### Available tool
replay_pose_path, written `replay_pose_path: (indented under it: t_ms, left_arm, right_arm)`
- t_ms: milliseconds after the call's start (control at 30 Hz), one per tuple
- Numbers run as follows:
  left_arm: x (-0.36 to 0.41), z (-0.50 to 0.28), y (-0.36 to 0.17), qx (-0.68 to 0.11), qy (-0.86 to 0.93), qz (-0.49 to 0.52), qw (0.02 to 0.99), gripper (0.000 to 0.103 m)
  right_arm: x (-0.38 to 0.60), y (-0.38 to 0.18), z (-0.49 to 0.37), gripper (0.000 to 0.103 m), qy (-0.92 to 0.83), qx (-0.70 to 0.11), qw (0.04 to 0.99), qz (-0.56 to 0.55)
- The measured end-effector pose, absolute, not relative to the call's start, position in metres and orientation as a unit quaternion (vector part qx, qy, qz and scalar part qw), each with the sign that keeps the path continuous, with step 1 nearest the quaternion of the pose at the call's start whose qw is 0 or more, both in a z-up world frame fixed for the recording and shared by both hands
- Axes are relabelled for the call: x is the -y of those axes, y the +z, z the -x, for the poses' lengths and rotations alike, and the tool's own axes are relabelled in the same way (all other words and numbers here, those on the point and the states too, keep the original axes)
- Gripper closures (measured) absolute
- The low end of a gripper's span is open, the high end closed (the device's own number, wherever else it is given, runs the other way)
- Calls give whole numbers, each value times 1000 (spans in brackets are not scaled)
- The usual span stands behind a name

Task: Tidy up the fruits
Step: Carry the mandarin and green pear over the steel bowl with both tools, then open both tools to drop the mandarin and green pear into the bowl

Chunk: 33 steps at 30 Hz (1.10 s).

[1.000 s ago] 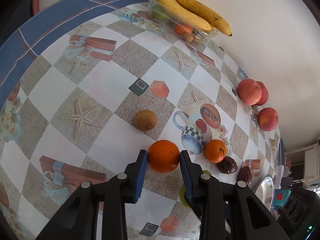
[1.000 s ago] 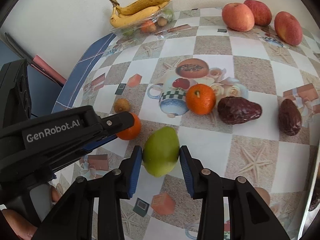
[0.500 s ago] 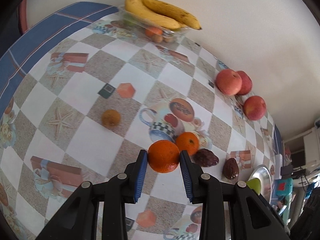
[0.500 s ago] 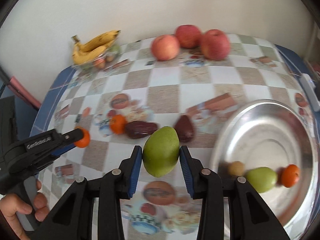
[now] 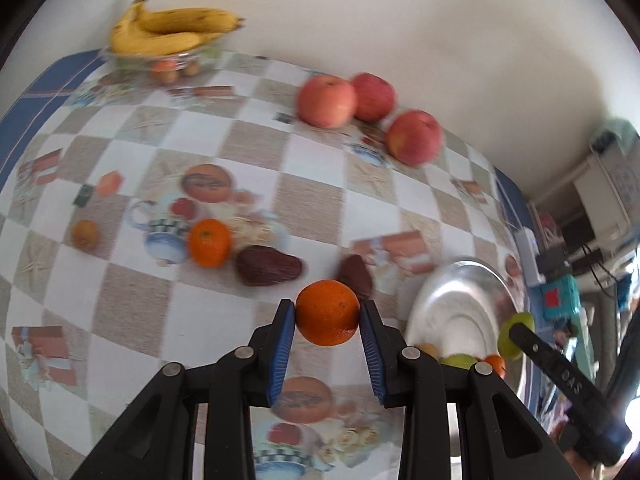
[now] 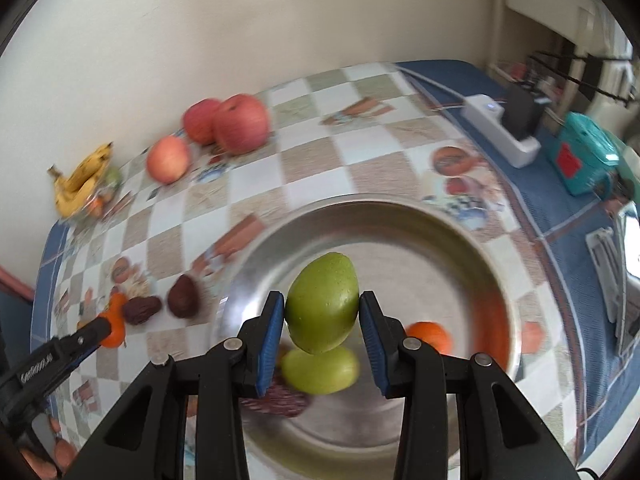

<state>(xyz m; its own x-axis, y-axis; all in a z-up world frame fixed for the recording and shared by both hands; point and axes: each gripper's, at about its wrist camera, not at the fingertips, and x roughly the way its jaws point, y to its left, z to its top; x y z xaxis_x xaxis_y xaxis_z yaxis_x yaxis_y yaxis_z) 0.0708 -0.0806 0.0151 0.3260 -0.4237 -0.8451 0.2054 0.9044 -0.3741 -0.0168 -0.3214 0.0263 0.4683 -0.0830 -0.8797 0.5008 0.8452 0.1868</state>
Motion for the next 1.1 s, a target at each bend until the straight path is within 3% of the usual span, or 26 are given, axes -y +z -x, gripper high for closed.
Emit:
replay_pose_path:
  t_ms: [400, 1100]
  left_arm:
    - [167, -37, 20, -517, -316, 38, 794, 68]
    - [169, -40, 10, -522, -328, 49, 786, 62]
  right_arm:
    - [361, 29, 37, 63, -199, -465, 826, -249]
    - [349, 21, 29, 62, -180, -481, 824, -242]
